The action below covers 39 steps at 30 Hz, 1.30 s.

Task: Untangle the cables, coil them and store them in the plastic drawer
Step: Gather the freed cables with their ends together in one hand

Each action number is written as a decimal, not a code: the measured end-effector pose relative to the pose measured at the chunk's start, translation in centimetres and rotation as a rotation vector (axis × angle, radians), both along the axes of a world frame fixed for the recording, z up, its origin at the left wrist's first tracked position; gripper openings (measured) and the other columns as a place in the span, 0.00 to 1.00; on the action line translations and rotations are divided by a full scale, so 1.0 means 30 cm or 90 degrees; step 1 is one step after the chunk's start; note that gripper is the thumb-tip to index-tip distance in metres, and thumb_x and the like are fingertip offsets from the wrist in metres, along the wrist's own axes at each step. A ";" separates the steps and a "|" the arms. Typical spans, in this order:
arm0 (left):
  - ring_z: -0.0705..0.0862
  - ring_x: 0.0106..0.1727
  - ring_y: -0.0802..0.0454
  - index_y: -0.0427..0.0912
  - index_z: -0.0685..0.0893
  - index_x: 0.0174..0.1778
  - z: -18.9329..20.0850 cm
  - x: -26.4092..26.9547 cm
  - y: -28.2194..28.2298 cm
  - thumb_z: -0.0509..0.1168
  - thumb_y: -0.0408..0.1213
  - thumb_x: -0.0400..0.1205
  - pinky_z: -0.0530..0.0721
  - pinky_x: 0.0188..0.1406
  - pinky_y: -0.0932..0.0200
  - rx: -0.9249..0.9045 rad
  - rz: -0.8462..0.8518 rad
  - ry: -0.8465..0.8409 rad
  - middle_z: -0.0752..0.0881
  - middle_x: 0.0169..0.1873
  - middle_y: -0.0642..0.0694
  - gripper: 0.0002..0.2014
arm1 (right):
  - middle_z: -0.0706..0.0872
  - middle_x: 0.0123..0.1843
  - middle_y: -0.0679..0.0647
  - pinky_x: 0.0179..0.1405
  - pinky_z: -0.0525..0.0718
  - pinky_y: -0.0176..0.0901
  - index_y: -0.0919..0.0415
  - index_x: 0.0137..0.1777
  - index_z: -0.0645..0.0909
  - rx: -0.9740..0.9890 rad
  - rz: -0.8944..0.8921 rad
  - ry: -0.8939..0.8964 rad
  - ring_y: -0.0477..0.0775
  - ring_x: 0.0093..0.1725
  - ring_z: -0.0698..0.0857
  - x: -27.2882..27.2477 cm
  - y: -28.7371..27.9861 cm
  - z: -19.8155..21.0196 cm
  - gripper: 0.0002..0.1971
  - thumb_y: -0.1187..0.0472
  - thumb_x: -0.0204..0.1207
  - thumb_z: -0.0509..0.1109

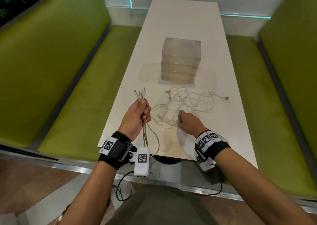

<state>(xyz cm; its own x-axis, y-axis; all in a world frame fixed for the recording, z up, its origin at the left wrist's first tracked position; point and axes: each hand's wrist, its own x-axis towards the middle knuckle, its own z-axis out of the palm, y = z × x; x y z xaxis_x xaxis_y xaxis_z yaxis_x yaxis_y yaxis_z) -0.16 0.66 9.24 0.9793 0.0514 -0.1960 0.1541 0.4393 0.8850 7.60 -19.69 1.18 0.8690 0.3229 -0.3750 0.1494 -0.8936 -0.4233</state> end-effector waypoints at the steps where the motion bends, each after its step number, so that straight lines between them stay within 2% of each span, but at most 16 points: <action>1: 0.65 0.24 0.58 0.42 0.73 0.40 -0.003 0.001 0.000 0.51 0.38 0.89 0.65 0.27 0.65 0.013 0.001 0.000 0.73 0.24 0.53 0.12 | 0.80 0.43 0.57 0.38 0.71 0.45 0.58 0.45 0.70 0.026 -0.012 -0.001 0.59 0.42 0.78 0.002 -0.008 0.021 0.06 0.63 0.75 0.66; 6: 0.65 0.25 0.58 0.42 0.73 0.41 -0.013 0.013 0.005 0.50 0.37 0.89 0.65 0.27 0.65 0.039 -0.009 -0.007 0.76 0.26 0.52 0.12 | 0.85 0.44 0.52 0.38 0.79 0.45 0.59 0.44 0.78 0.294 -0.122 -0.047 0.54 0.39 0.83 0.033 -0.065 0.188 0.05 0.65 0.73 0.73; 10: 0.65 0.26 0.58 0.42 0.74 0.41 -0.015 0.027 -0.010 0.51 0.36 0.89 0.64 0.28 0.63 0.047 -0.012 0.000 0.76 0.26 0.52 0.12 | 0.89 0.50 0.62 0.44 0.87 0.48 0.61 0.46 0.74 0.538 -0.184 0.039 0.55 0.44 0.89 0.054 -0.093 0.332 0.06 0.67 0.77 0.71; 14: 0.62 0.25 0.57 0.40 0.78 0.43 -0.008 0.035 -0.049 0.54 0.38 0.89 0.63 0.26 0.64 0.075 -0.004 0.003 0.70 0.24 0.53 0.11 | 0.90 0.45 0.62 0.47 0.87 0.50 0.61 0.50 0.72 0.646 -0.153 0.093 0.61 0.47 0.90 0.045 -0.091 0.398 0.05 0.69 0.80 0.66; 18: 0.63 0.25 0.58 0.38 0.79 0.50 -0.004 0.045 -0.096 0.59 0.39 0.86 0.63 0.28 0.62 0.148 -0.016 0.003 0.67 0.26 0.53 0.08 | 0.88 0.42 0.65 0.46 0.87 0.49 0.63 0.51 0.75 0.651 -0.067 0.164 0.61 0.44 0.88 0.025 -0.071 0.423 0.03 0.68 0.80 0.66; 22: 0.69 0.28 0.59 0.41 0.81 0.50 -0.007 0.048 -0.132 0.63 0.38 0.85 0.69 0.29 0.65 0.229 -0.068 -0.031 0.76 0.32 0.52 0.05 | 0.88 0.40 0.63 0.45 0.87 0.46 0.64 0.52 0.77 0.631 0.003 0.209 0.58 0.41 0.87 0.008 -0.033 0.440 0.03 0.68 0.81 0.66; 27: 0.69 0.28 0.59 0.42 0.82 0.49 -0.002 0.044 -0.131 0.66 0.40 0.82 0.69 0.28 0.67 0.214 -0.098 -0.045 0.75 0.34 0.46 0.06 | 0.88 0.39 0.60 0.45 0.87 0.47 0.63 0.54 0.78 0.653 0.003 0.211 0.57 0.40 0.87 0.009 -0.018 0.435 0.04 0.67 0.81 0.66; 32: 0.67 0.25 0.60 0.38 0.82 0.47 0.000 0.049 -0.124 0.65 0.34 0.83 0.68 0.26 0.67 0.213 -0.067 -0.031 0.73 0.24 0.58 0.03 | 0.86 0.43 0.55 0.46 0.86 0.46 0.63 0.50 0.82 0.629 -0.016 0.132 0.55 0.42 0.87 0.015 -0.013 0.424 0.03 0.67 0.78 0.70; 39: 0.65 0.23 0.60 0.40 0.83 0.42 0.018 0.049 -0.122 0.66 0.32 0.83 0.64 0.26 0.63 0.230 -0.062 -0.015 0.71 0.20 0.59 0.04 | 0.87 0.38 0.54 0.43 0.85 0.41 0.68 0.50 0.83 0.571 0.014 0.081 0.51 0.39 0.87 0.027 -0.012 0.427 0.05 0.68 0.76 0.72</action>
